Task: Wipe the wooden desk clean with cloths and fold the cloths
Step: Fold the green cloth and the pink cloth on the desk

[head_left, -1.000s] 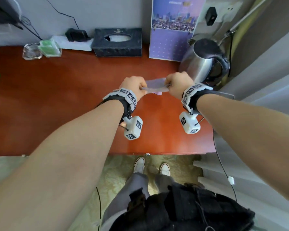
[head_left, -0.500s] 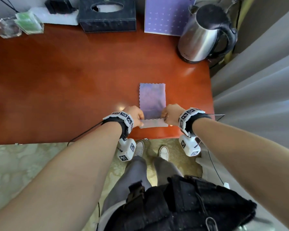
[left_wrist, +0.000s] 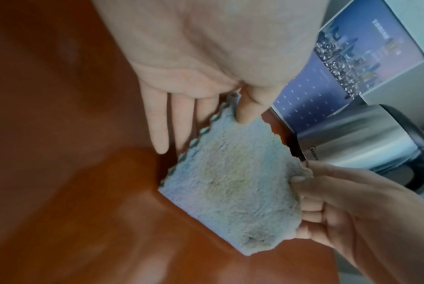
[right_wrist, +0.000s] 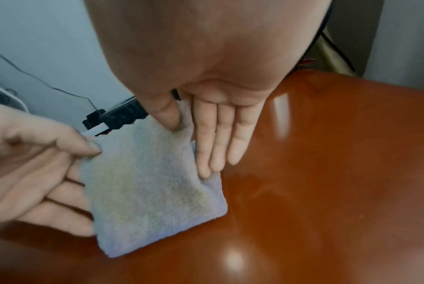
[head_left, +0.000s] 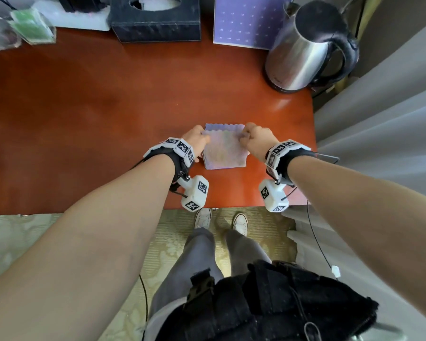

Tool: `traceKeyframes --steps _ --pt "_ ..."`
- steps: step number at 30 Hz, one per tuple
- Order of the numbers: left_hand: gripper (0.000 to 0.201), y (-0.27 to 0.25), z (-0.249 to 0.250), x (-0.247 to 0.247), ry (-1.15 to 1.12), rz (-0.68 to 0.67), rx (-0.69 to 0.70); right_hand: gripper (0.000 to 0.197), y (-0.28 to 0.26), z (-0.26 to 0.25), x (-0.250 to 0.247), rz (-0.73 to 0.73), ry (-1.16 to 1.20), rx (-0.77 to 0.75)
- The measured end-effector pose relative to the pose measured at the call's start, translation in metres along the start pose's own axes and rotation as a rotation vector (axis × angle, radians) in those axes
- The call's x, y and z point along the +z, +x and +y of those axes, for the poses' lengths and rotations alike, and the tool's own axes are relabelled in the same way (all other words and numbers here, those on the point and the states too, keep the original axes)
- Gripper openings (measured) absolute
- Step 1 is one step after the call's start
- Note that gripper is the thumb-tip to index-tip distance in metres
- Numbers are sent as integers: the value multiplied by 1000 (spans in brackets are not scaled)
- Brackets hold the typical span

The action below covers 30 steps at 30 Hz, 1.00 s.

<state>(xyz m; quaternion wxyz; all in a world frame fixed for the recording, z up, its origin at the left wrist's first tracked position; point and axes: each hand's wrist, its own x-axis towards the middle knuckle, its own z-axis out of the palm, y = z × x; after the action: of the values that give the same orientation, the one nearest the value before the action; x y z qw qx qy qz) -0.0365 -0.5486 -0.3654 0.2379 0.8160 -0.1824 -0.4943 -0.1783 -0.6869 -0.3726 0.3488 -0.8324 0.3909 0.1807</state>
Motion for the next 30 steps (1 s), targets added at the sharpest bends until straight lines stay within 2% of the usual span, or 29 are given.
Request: traceKeyframes --steps 2,5,8,13,30 --pt "36 6 3 0 -16 -23 -29 15 4 0 0 6 107 28" --pt "38 19 -1 3 85 -7 -1 26 9 0 1 4 178 61" --pt "29 27 -5 6 151 35 24 27 14 -1 3 3 224 98" --pt "23 36 -2 9 194 84 32 28 23 -3 3 0 225 161" --pt "31 58 -8 20 405 242 28 36 44 -3 11 47 182 272"
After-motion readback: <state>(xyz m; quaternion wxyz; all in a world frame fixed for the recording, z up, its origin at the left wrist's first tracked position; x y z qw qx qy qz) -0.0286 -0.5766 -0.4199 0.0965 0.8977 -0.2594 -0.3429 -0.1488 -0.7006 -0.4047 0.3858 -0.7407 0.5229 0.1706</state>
